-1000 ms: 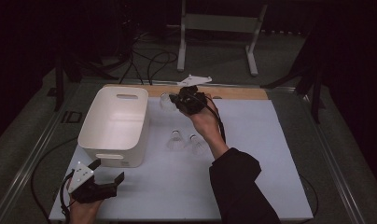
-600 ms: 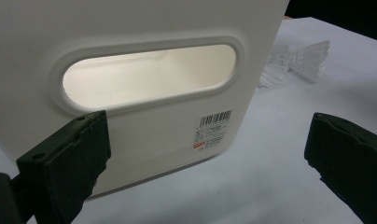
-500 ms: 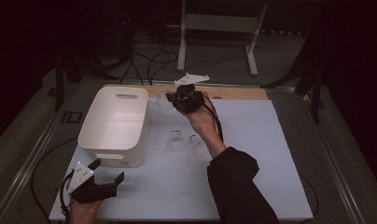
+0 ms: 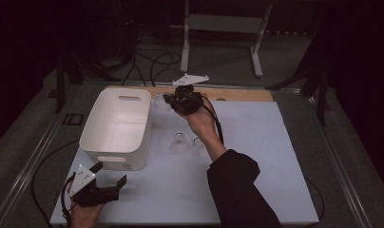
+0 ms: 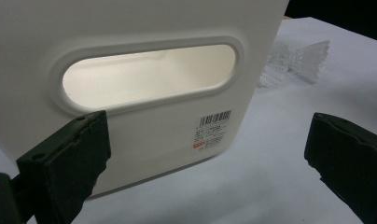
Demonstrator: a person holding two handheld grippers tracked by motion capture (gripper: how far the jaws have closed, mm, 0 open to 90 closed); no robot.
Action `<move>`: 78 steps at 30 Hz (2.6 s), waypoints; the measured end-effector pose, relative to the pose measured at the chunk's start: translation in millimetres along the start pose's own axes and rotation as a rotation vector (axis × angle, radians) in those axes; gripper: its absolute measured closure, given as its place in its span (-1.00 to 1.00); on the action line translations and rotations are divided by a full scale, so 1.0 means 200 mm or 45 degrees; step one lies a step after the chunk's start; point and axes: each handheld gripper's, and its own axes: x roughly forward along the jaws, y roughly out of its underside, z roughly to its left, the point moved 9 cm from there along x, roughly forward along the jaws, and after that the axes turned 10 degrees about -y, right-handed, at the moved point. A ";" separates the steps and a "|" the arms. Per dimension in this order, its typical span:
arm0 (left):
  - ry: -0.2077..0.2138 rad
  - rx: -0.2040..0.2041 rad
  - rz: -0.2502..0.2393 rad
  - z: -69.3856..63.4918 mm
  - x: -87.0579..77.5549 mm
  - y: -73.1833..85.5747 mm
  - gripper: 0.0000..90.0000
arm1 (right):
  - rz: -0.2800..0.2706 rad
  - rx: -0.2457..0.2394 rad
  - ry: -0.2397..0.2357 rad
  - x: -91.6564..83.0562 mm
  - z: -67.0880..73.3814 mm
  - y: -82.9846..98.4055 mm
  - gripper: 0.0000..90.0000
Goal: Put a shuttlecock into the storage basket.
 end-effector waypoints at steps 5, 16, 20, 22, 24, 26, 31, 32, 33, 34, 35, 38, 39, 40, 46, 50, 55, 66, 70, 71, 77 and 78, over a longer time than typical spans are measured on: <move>0.000 0.003 -0.003 0.00 0.00 0.00 -0.98 | 0.002 -0.012 -0.009 0.02 0.02 -0.02 0.96; -0.001 -0.004 -0.011 0.00 0.00 0.00 -0.98 | 0.004 -0.020 -0.038 0.05 0.07 -0.05 0.96; 0.000 -0.003 -0.011 0.00 0.00 0.00 -0.98 | 0.003 -0.025 -0.046 0.07 0.09 -0.06 0.96; 0.000 -0.003 -0.010 0.00 0.00 0.00 -0.98 | 0.001 -0.029 -0.053 0.08 0.10 -0.06 0.96; -0.001 -0.004 -0.013 0.00 0.00 -0.01 -0.98 | 0.003 -0.030 -0.056 0.09 0.11 -0.07 0.96; -0.001 -0.003 -0.011 0.00 0.00 0.00 -0.98 | 0.010 -0.035 -0.064 0.09 0.12 -0.07 0.96; -0.001 -0.005 -0.012 0.00 0.00 -0.01 -0.98 | 0.017 -0.040 -0.070 0.12 0.14 -0.07 0.96; -0.001 -0.006 -0.012 0.00 0.00 -0.01 -0.98 | 0.020 -0.045 -0.071 0.12 0.14 -0.07 0.96; -0.001 -0.006 -0.012 0.00 0.00 -0.01 -0.98 | 0.020 -0.045 -0.071 0.12 0.14 -0.07 0.96; -0.001 -0.004 -0.011 0.00 0.00 0.00 -0.98 | 0.025 -0.048 -0.074 0.13 0.15 -0.07 0.96; -0.001 -0.005 -0.011 0.00 0.00 0.00 -0.98 | 0.026 -0.050 -0.076 0.14 0.16 -0.07 0.96; -0.001 -0.005 -0.012 0.00 0.00 -0.01 -0.98 | 0.033 -0.057 -0.080 0.15 0.17 -0.07 0.96; -0.001 -0.006 -0.012 0.00 0.00 -0.01 -0.98 | 0.033 -0.057 -0.082 0.15 0.17 -0.07 0.96; -0.001 -0.006 -0.012 0.00 0.00 -0.01 -0.98 | 0.033 -0.058 -0.085 0.15 0.18 -0.07 0.96; -0.001 -0.003 -0.008 0.00 -0.01 0.00 -0.98 | 0.050 -0.074 -0.099 0.18 0.21 -0.08 0.96; -0.001 -0.002 -0.008 0.00 -0.01 0.00 -0.98 | 0.056 -0.080 -0.107 0.20 0.24 -0.08 0.95; -0.001 0.000 -0.009 0.00 -0.01 0.00 -0.98 | 0.061 -0.091 -0.119 0.22 0.26 -0.09 0.95; 0.000 0.001 -0.009 0.00 -0.01 0.00 -0.98 | 0.069 -0.093 -0.144 0.25 0.29 -0.09 0.79; 0.001 0.000 -0.012 0.01 -0.01 -0.01 -0.98 | 0.055 -0.030 -0.238 0.26 0.31 -0.10 -0.21; 0.001 -0.001 -0.013 0.01 -0.01 -0.01 -0.98 | 0.062 -0.024 -0.219 0.27 0.31 -0.09 -0.35; 0.001 0.001 -0.011 0.00 -0.01 0.00 -0.98 | 0.062 -0.004 -0.153 0.24 0.25 -0.09 -0.70; 0.000 0.002 -0.011 0.01 -0.01 0.00 -0.98 | 0.058 0.001 -0.149 0.24 0.25 -0.09 -0.74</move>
